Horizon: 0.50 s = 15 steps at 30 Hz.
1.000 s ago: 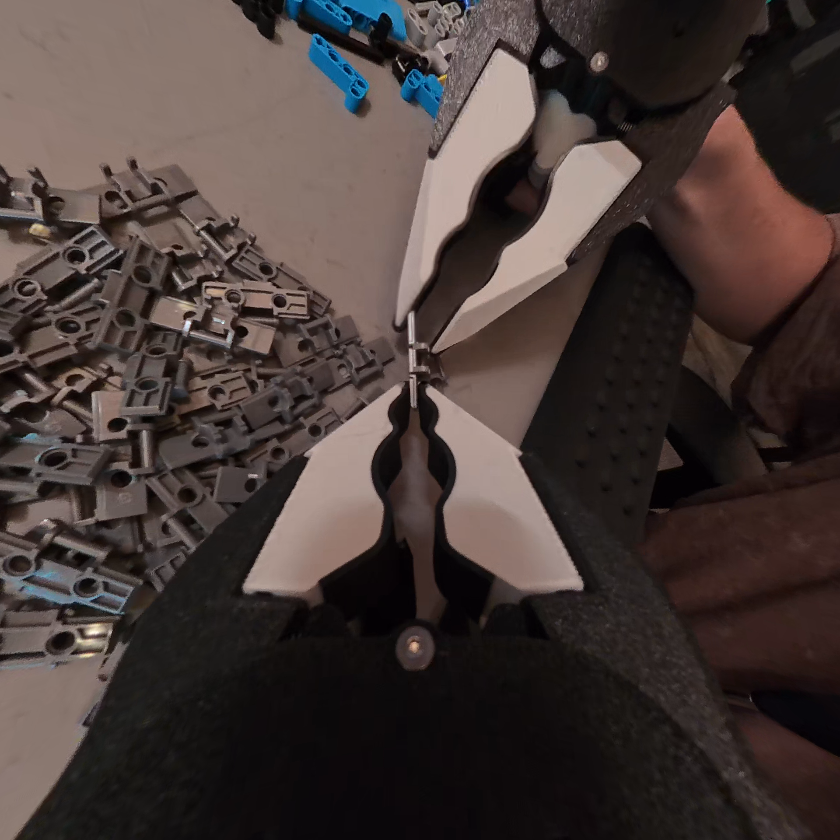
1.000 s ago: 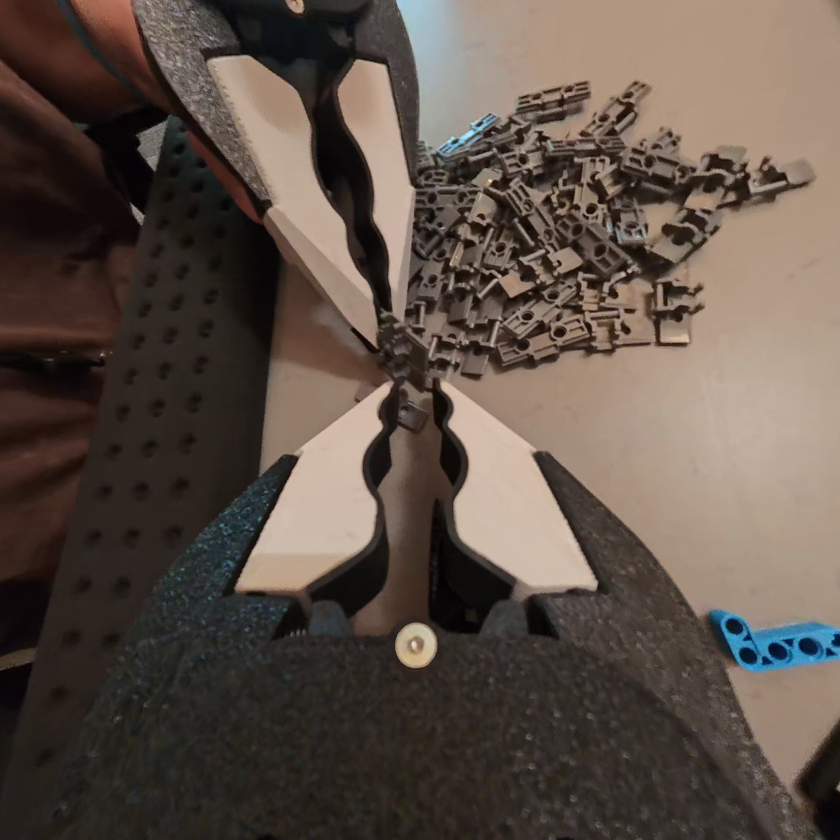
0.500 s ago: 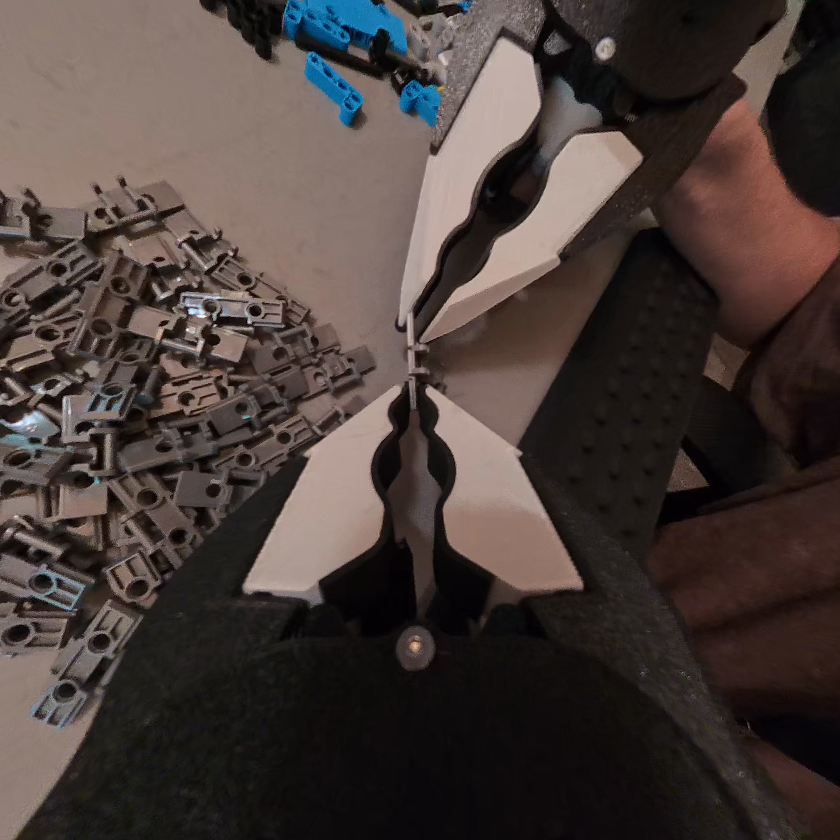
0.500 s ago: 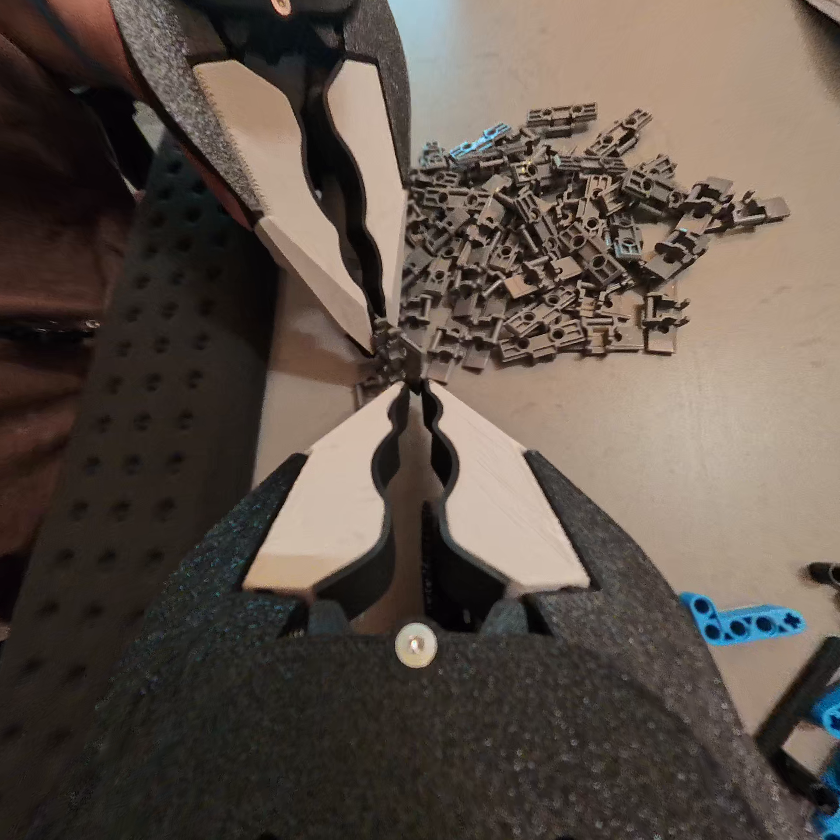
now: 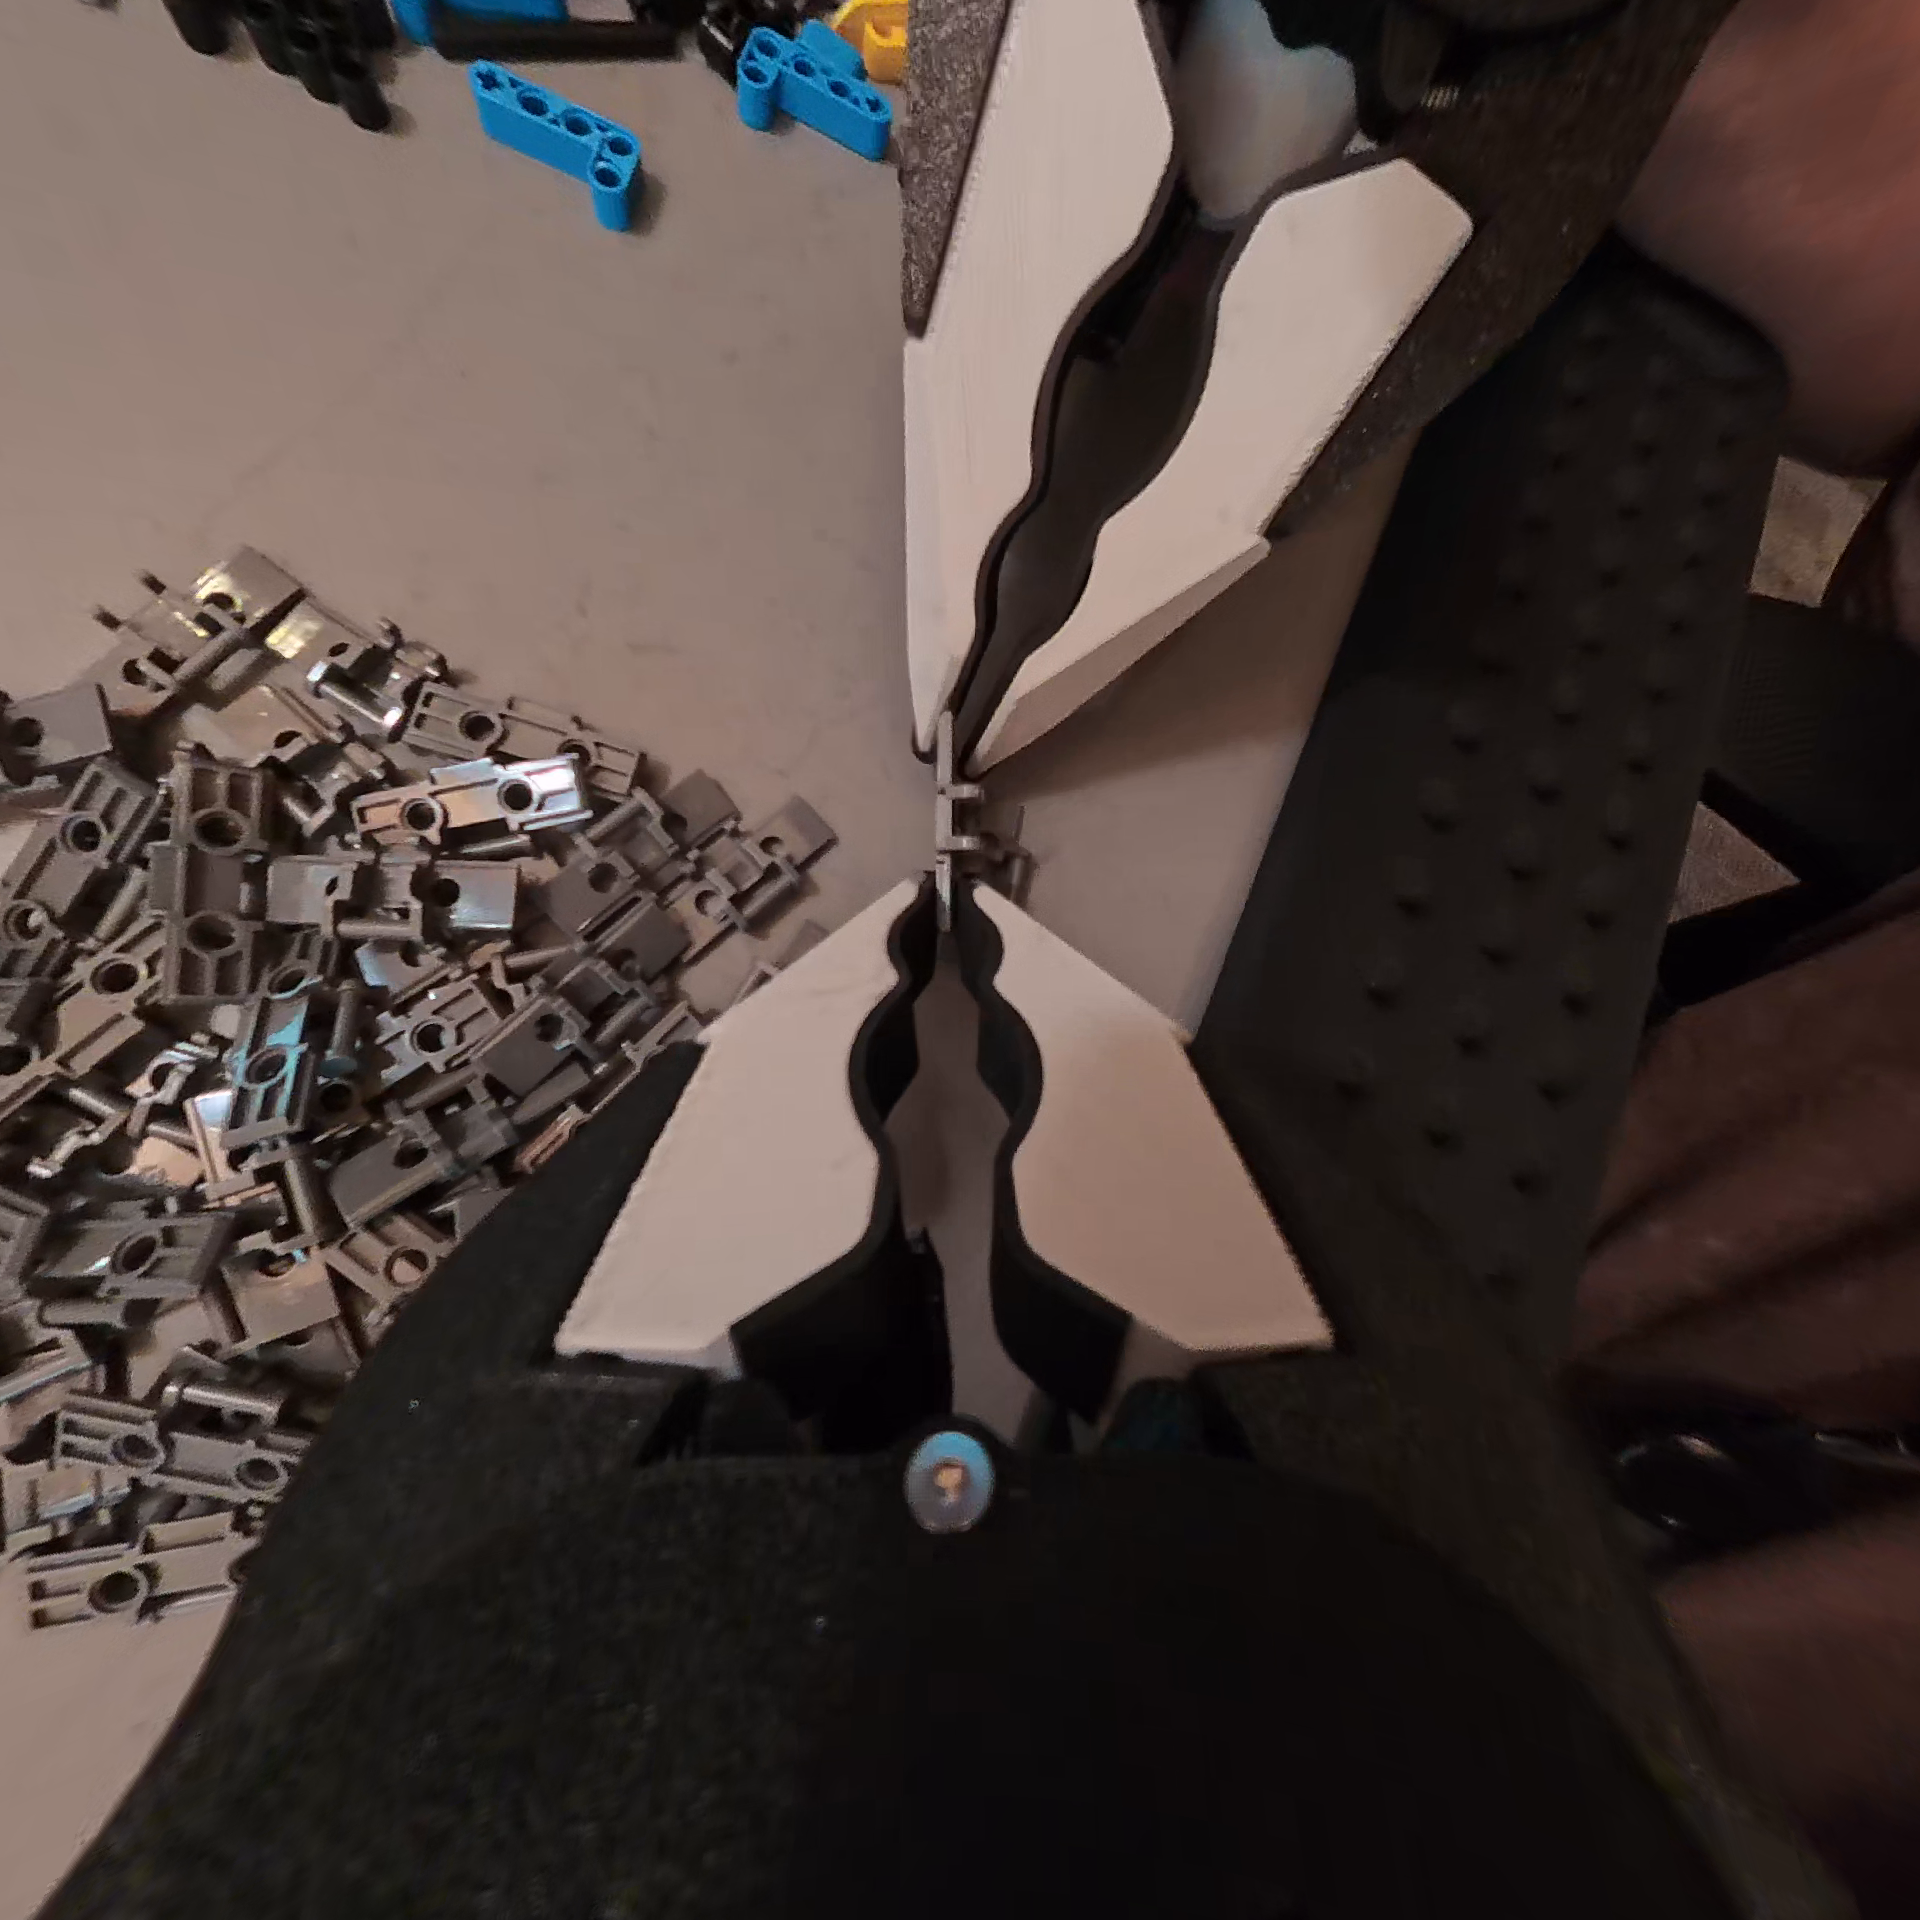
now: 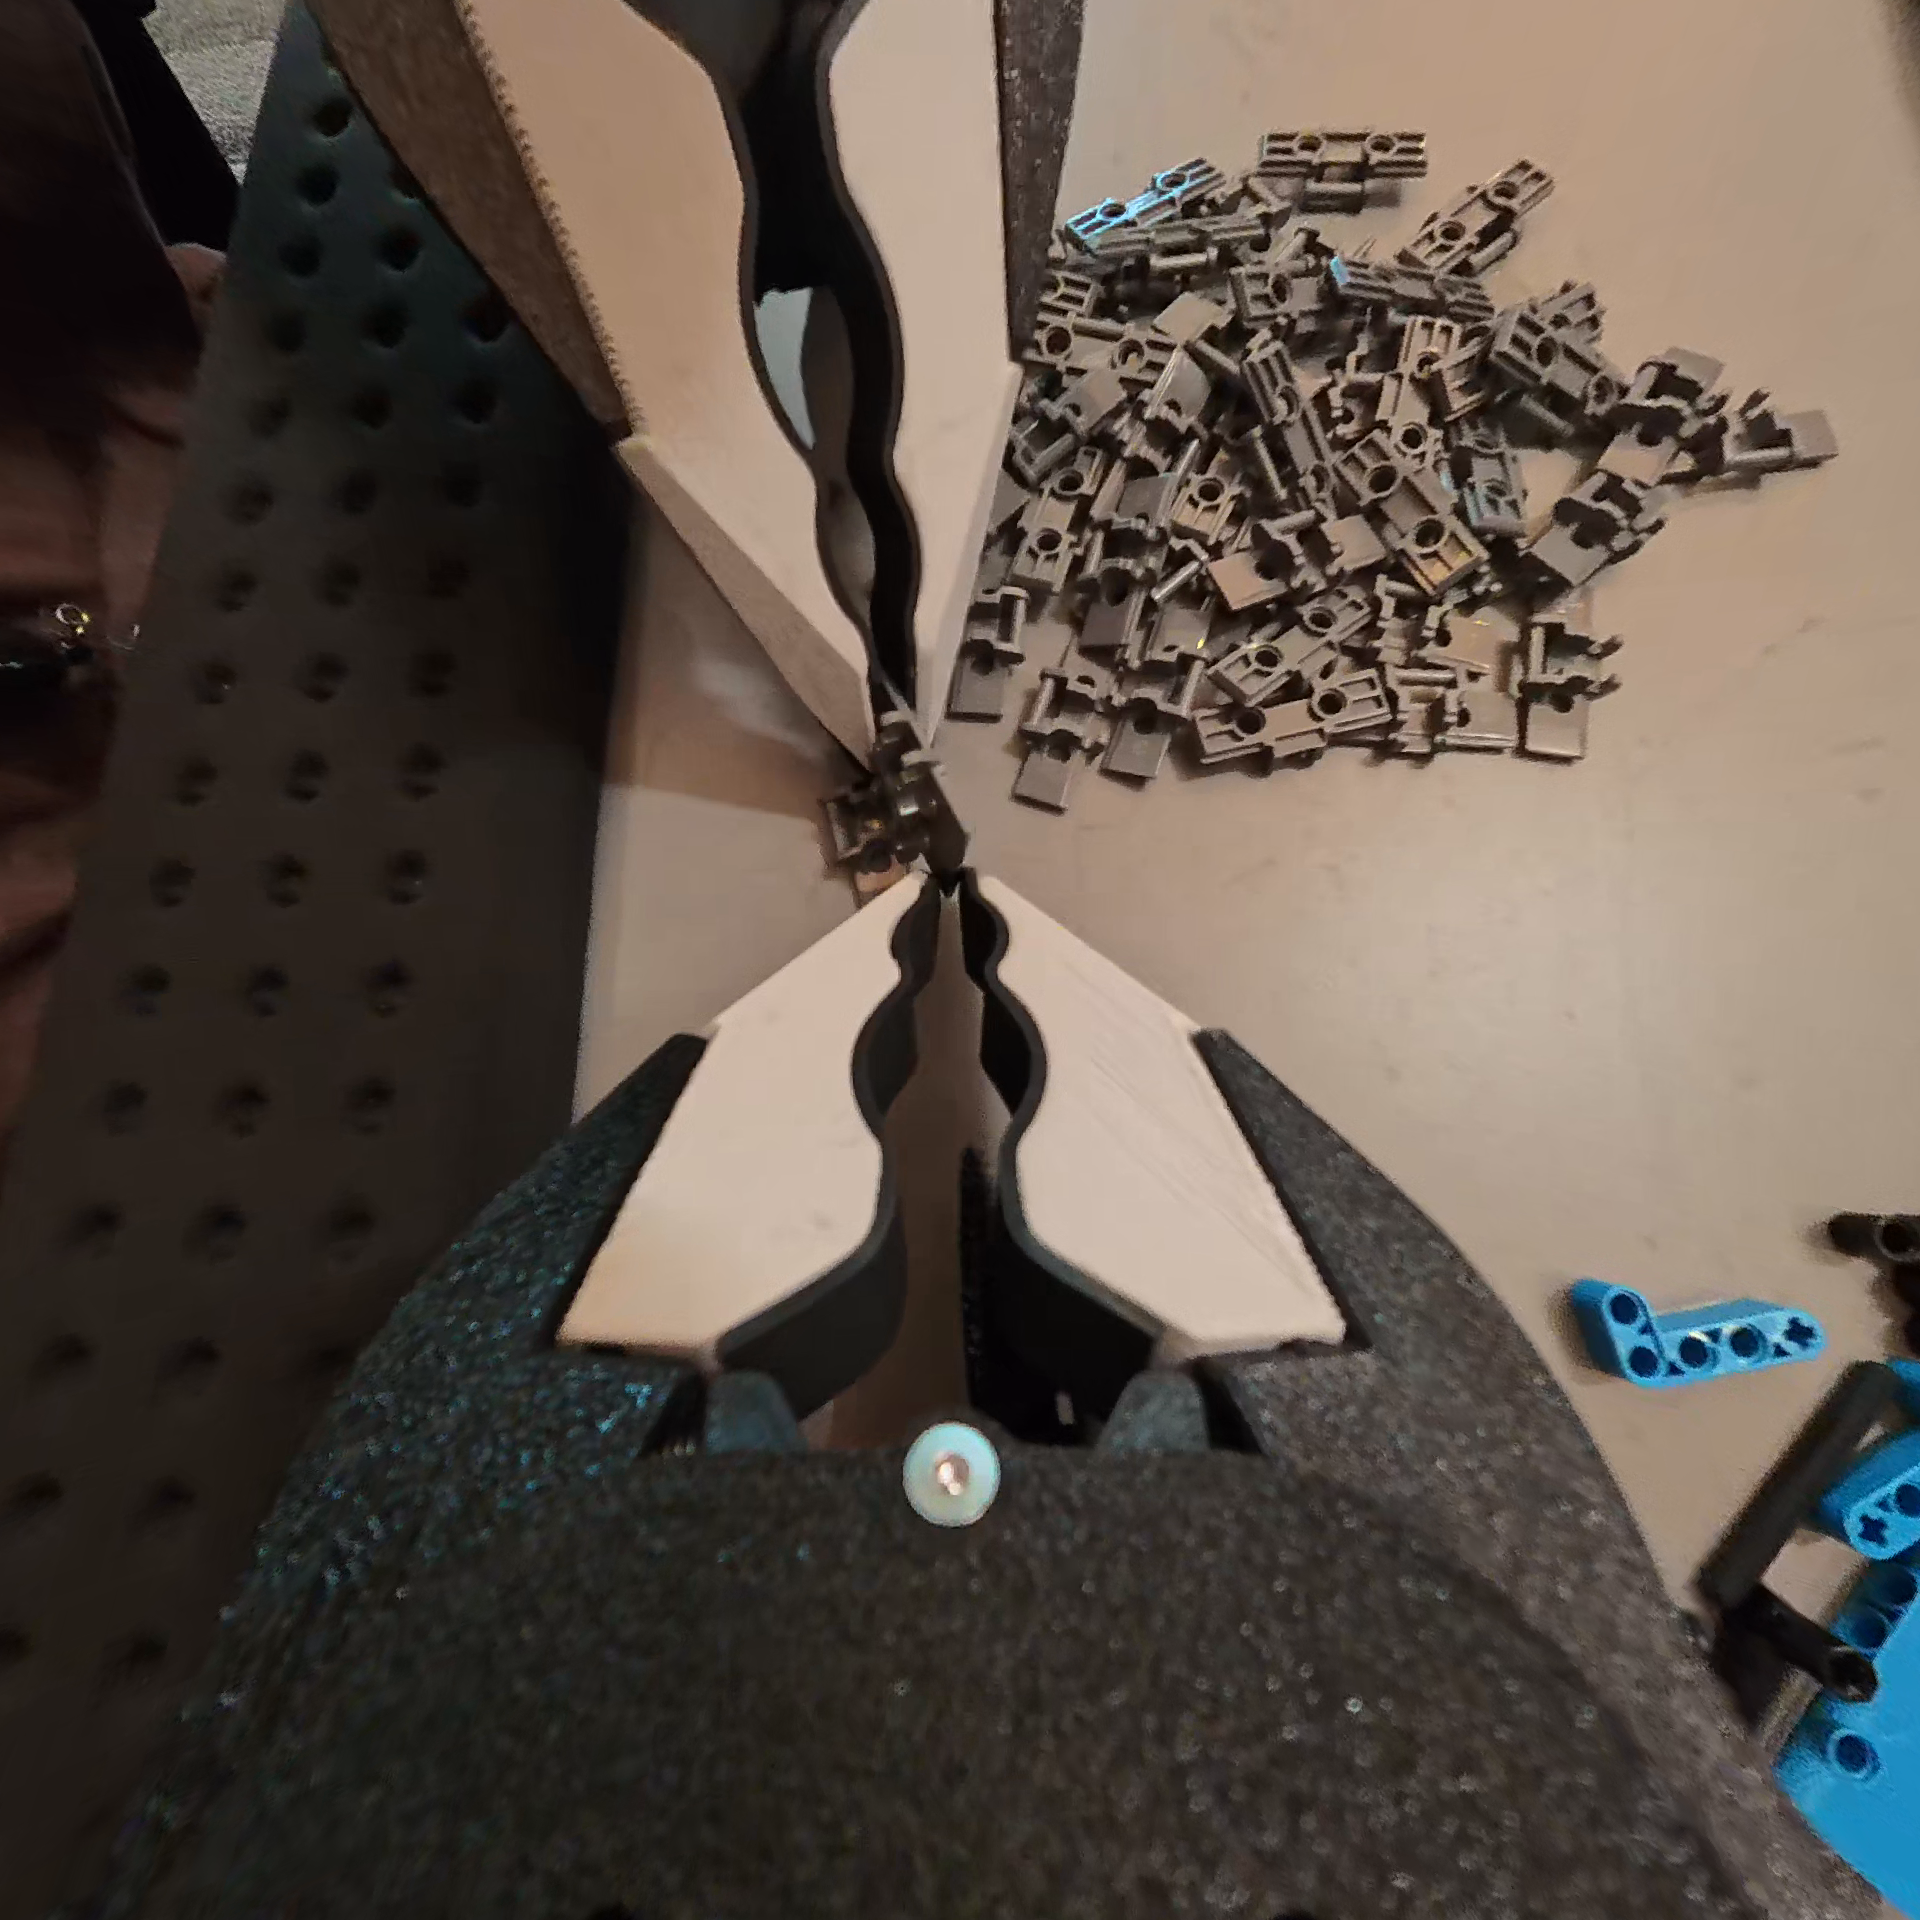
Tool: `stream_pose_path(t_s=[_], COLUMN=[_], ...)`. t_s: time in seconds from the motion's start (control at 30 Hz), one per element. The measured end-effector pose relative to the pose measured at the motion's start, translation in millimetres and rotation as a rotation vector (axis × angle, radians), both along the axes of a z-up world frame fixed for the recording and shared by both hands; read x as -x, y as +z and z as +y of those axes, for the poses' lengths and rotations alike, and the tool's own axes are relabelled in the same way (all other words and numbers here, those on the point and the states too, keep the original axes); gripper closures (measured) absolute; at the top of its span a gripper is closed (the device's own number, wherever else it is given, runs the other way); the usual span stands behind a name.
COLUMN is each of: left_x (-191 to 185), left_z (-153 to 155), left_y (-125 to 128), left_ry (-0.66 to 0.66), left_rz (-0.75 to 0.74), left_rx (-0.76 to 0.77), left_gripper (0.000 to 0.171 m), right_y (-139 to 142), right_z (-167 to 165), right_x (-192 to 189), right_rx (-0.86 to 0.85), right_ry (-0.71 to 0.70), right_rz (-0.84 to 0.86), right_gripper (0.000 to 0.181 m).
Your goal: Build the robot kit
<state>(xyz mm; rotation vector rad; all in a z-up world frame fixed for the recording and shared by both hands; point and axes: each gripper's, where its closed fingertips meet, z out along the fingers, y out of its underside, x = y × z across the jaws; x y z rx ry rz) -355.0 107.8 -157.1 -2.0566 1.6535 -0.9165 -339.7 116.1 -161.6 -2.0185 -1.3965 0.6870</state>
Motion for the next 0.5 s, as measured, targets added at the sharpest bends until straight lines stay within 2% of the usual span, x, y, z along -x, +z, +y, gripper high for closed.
stream_pose_path(t_s=[0.13, 0.27, 0.4, 0.5], left_x=[2, 7, 15, 19], left_z=[-1, -5, -12, -11], left_y=[-1, -1, -4, -8], left_ry=[-0.03, -0.042, -0.07, -0.077], left_rz=[0.014, 0.027, 0.053, 0.072], left_rx=[0.03, 0.145, 0.282, 0.31], left_gripper=[0.169, 0.169, 0.168, 0.166], right_y=[-1, -3, -5, -5], right_z=[-2, -5, -18, -31], right_x=[1, 6, 9, 14], right_rx=[0.004, 0.016, 0.038, 0.055], right_ry=[0.004, 0.018, 0.085, 0.15], right_rz=[-0.002, 0.004, -0.005, 0.003], right_gripper=[0.177, 0.177, 0.178, 0.179])
